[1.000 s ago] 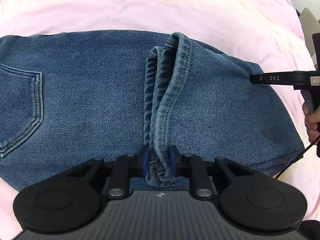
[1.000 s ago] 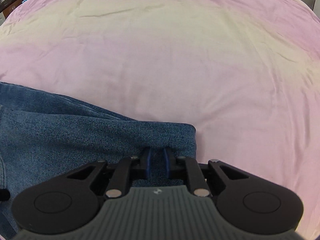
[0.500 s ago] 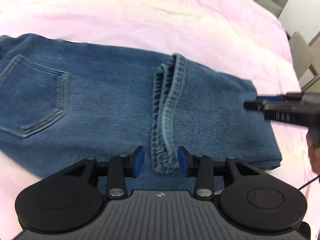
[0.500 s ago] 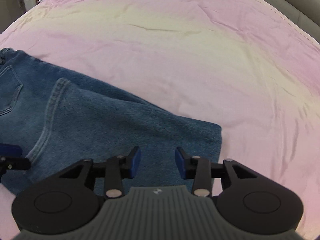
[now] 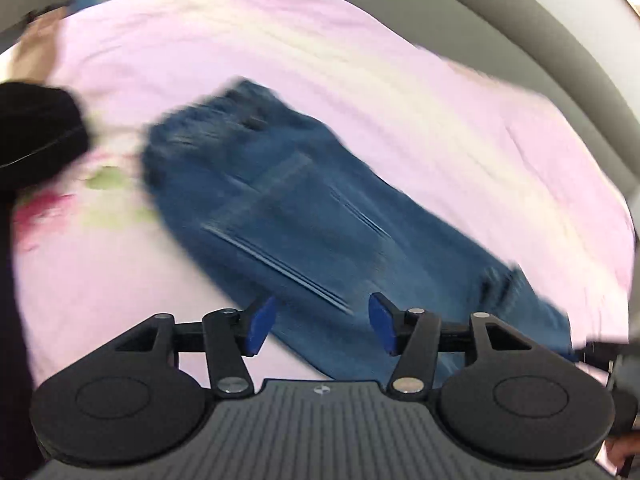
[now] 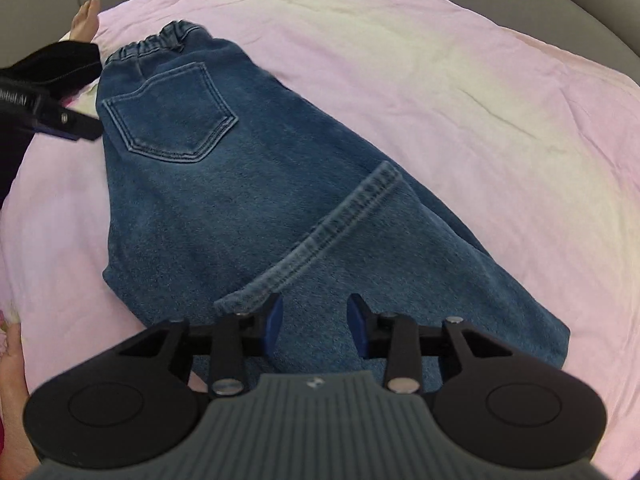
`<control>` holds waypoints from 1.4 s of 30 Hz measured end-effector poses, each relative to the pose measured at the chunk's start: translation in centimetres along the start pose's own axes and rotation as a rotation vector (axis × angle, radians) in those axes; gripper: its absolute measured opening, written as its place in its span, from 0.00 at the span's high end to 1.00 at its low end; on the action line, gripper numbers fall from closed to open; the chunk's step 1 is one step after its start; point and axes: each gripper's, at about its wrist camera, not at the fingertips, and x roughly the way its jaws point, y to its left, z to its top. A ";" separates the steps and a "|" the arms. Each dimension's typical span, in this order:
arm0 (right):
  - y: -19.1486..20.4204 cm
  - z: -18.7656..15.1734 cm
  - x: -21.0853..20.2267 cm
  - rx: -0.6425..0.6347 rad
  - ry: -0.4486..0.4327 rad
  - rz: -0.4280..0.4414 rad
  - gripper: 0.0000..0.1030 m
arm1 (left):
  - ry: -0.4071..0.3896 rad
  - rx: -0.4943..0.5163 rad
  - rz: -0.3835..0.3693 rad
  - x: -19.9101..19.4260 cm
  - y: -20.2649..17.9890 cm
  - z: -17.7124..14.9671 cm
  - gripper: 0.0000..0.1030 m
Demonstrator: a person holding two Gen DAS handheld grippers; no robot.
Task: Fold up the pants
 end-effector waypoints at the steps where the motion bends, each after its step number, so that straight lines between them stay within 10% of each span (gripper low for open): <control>1: 0.3 0.4 0.6 -0.018 0.012 -0.007 0.69 | -0.016 -0.036 0.012 0.0 1.2 0.4 0.33; 13: 0.6 5.6 6.2 -0.238 0.190 -0.013 0.75 | -0.040 -0.358 -0.055 3.7 8.9 2.9 0.21; 25: 0.5 7.4 9.7 -0.320 0.290 0.059 0.74 | -0.030 -0.408 -0.072 8.2 9.5 3.4 0.17; 36: -0.6 7.7 10.6 -0.298 0.309 0.089 0.74 | -0.140 -0.328 -0.062 6.0 7.8 2.8 0.62; 42: -1.1 7.1 9.9 -0.267 0.284 0.074 0.74 | -0.251 -0.173 -0.121 1.4 3.6 3.0 0.68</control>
